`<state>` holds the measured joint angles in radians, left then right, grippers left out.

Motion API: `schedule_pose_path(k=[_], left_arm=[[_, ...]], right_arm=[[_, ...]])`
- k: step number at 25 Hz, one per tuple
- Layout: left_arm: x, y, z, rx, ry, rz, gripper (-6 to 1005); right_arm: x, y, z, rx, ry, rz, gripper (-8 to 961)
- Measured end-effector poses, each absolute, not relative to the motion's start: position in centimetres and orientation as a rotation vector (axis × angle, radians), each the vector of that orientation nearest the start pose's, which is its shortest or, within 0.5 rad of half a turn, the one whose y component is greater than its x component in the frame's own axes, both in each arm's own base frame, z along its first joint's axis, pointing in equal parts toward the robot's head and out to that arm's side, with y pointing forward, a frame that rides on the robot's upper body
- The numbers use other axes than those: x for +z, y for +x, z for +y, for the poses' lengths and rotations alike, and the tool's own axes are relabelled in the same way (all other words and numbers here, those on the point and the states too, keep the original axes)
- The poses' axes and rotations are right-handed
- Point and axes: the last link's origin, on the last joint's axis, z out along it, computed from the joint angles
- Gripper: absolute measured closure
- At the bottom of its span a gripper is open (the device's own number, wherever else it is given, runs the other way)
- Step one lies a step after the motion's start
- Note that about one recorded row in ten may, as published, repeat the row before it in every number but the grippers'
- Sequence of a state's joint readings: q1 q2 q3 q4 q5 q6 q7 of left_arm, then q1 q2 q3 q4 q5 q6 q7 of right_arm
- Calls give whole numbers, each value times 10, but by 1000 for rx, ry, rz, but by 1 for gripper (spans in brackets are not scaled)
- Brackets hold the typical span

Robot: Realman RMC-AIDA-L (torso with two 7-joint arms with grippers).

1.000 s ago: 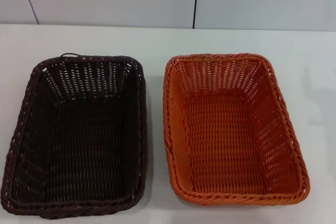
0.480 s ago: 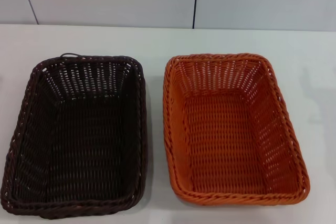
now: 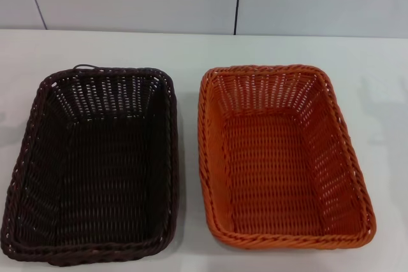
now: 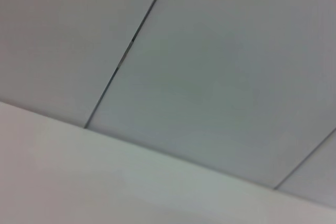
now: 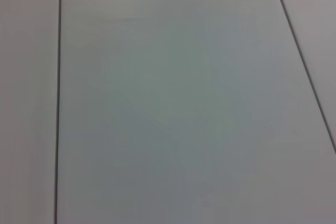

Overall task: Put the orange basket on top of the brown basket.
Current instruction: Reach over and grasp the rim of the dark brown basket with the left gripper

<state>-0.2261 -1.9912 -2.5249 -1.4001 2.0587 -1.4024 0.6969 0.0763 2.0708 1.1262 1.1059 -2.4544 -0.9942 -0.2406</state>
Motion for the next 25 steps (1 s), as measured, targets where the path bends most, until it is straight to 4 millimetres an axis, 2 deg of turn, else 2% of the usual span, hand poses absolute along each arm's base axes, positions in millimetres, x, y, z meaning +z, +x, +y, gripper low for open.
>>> schedule_pose_path(k=[5, 13, 14, 22, 25], left_arm=[[183, -293, 310, -423, -1825, -1286, 199], [152, -265, 316, -166, -1901, -1292, 200], [143, -258, 318, -112, -1927, -1287, 200], [124, -245, 326, -25, -1990, -1277, 201], [124, -245, 326, -25, -1990, -1277, 201]], right_arm=[[43, 210, 324, 988, -1305, 354, 163], [45, 207, 331, 992, -1307, 347, 164], [45, 206, 332, 991, -1309, 347, 164], [42, 205, 338, 983, -1325, 341, 163], [42, 206, 338, 982, -1326, 341, 163]])
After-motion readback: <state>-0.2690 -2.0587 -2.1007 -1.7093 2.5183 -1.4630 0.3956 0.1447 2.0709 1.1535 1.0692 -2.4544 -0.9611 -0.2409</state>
